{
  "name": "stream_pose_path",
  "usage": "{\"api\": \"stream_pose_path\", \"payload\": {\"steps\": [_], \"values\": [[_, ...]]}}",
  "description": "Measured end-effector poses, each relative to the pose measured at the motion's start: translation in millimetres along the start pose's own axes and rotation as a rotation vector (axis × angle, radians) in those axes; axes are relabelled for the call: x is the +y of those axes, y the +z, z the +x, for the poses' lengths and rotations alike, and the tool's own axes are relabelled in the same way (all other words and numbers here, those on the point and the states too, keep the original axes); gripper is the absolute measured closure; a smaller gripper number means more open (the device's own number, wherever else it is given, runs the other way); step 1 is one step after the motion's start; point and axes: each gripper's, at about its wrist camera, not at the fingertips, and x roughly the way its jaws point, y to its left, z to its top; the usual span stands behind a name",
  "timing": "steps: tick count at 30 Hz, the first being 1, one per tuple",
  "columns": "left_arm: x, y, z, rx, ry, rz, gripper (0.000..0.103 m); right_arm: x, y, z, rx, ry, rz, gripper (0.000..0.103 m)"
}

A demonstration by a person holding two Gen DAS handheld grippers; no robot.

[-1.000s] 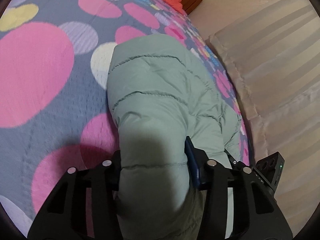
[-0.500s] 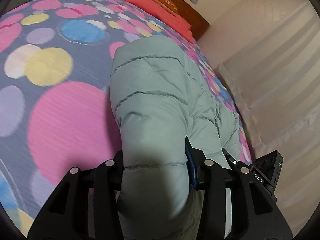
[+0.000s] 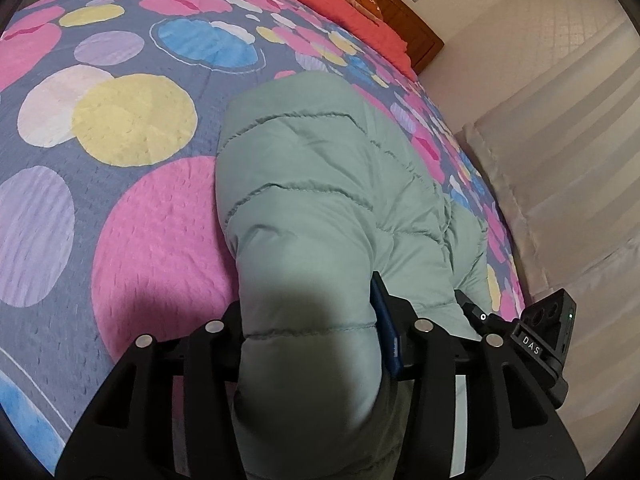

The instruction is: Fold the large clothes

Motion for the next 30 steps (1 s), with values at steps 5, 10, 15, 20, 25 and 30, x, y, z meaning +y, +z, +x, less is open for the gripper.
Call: {"api": "stream_pose_path", "payload": {"steps": [5, 10, 15, 20, 25, 30], "values": [[6, -3, -10, 0.008, -0.009, -0.008, 0.037, -2, -7, -16, -0.005, -0.012, 0.024, 0.044], [8, -21, -32, 0.011, -0.038, 0.010, 0.027, -9, -25, -37, 0.008, 0.025, 0.060, 0.036], [11, -43, -45, 0.032, -0.069, -0.002, 0.025, -15, -47, -51, 0.029, 0.070, 0.101, 0.035], [15, -54, -43, 0.041, -0.088, -0.041, 0.025, -18, -67, -50, 0.061, 0.083, 0.105, 0.035], [16, -59, -40, 0.046, -0.060, -0.032, 0.043, -16, -75, -47, 0.086, 0.083, 0.092, 0.056], [15, -58, -41, 0.051, -0.052, -0.006, 0.046, -15, -73, -47, 0.083, 0.070, 0.062, 0.057]]}}
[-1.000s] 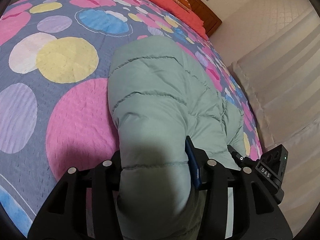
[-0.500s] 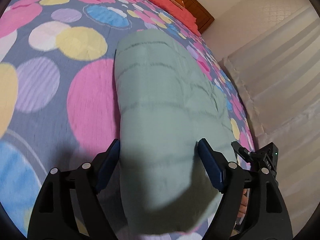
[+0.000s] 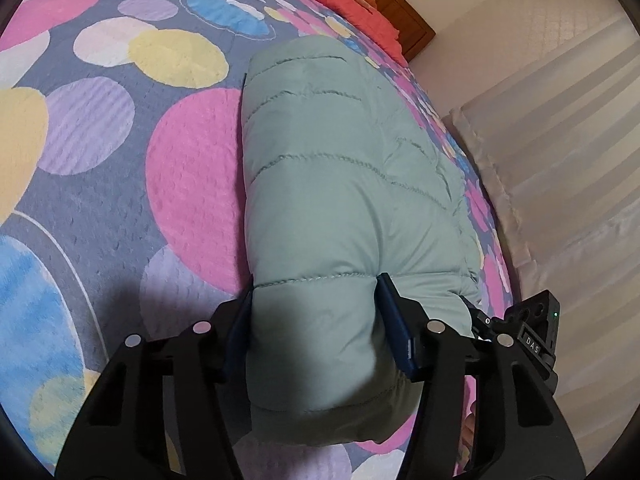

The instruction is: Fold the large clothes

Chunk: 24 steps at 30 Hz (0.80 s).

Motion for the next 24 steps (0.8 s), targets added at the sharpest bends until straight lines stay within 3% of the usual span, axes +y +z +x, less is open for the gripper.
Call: {"api": "stream_pose_path", "payload": {"steps": [6, 8, 13, 19, 24], "values": [[0, 11, -12, -0.017, 0.019, 0.014, 0.032, 0, 8, -12, -0.043, -0.007, 0.011, 0.038], [1, 15, -16, -0.037, 0.021, 0.014, 0.027, -1, 15, -18, -0.060, -0.003, 0.018, 0.037], [12, 44, -9, -0.059, 0.034, -0.030, 0.026, -3, 43, -20, -0.106, -0.006, 0.044, 0.036], [13, 81, 14, -0.060, 0.056, -0.046, 0.026, -2, 93, 6, -0.122, -0.001, 0.089, 0.036], [4, 95, 31, -0.044, 0.106, -0.004, 0.031, -5, 107, 24, -0.100, -0.024, 0.097, 0.039]]}}
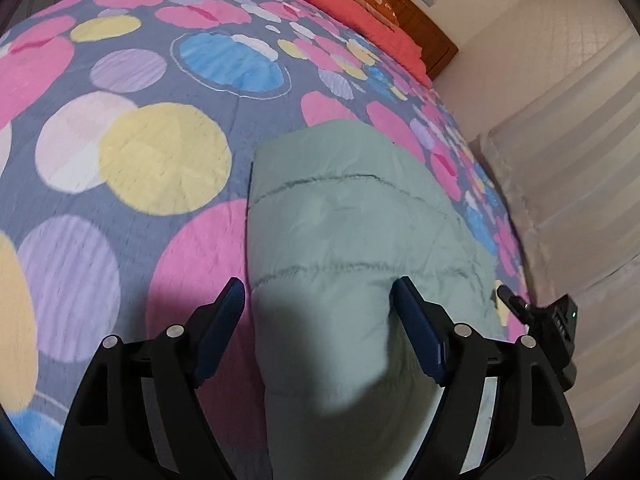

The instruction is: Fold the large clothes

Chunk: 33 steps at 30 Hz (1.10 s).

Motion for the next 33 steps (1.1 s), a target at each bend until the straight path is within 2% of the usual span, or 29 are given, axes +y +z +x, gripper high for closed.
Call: {"api": "stream_pose_path", "payload": {"steps": [2, 5, 11, 16, 18, 21, 26, 33], "values": [[-2, 2, 4, 0.011, 0.010, 0.017, 0.037, -3, 0, 6, 0.013, -0.034, -0.003, 0.053], [-4, 2, 7, 0.012, 0.026, 0.039, 0.038, -8, -1, 10, 0.027, -0.041, 0.007, 0.058], [-4, 2, 9, 0.016, 0.036, 0.052, 0.038, -7, -5, 7, 0.017, -0.047, -0.008, 0.058], [-11, -3, -2, -0.012, 0.087, 0.089, 0.034, -2, -12, -5, 0.004, -0.047, -0.014, 0.056], [-14, -7, -8, -0.024, 0.104, 0.103, 0.030, -1, -19, -13, 0.000, -0.042, -0.015, 0.048], [-18, -16, -18, -0.033, 0.117, 0.124, 0.029, 1, -31, -25, -0.002, -0.032, -0.011, 0.047], [-23, -38, -37, -0.038, 0.110, 0.126, 0.025, 5, -59, -42, 0.019, -0.027, -0.035, 0.046], [-31, -82, -67, -0.049, 0.131, 0.166, 0.024, 4, -97, -74, 0.000, -0.049, -0.055, 0.046]]}}
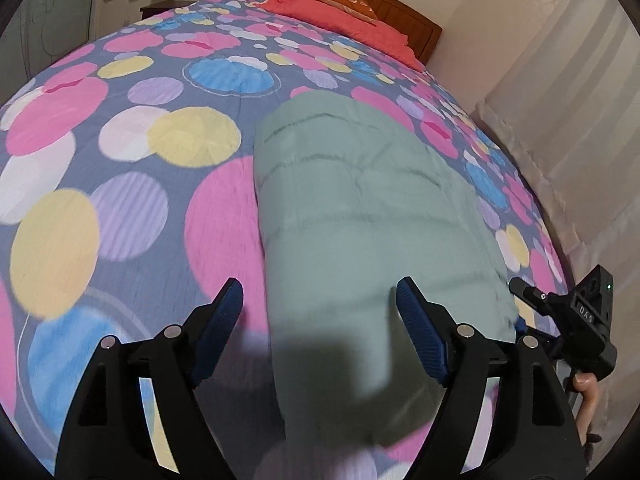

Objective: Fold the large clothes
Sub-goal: 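Open both tools and pull them back from the bundle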

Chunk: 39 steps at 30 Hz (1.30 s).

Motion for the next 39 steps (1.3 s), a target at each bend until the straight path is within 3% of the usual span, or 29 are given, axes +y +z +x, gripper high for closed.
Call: {"api": "stream_pose_path", "payload": {"steps": [12, 20, 24, 29, 39], "values": [[-7, -51, -27, -0.012, 0.078, 0.033, 0.024, 1, -50, -20, 0.014, -0.043, -0.026, 0.046], [-14, -74, -58, -0.073, 0.206, 0.085, 0.017, 36, -77, -33, -0.060, -0.233, -0.172, 0.046], [-25, -82, -76, -0.120, 0.269, 0.121, 0.012, 56, -89, -34, -0.098, -0.360, -0.284, 0.034], [-39, -86, -93, -0.167, 0.323, 0.153, 0.010, 77, -100, -37, -0.141, -0.456, -0.396, 0.034], [-55, -89, -131, -0.255, 0.327, 0.127, 0.008, 116, -129, -65, -0.267, -0.548, -0.571, 0.025]]}}
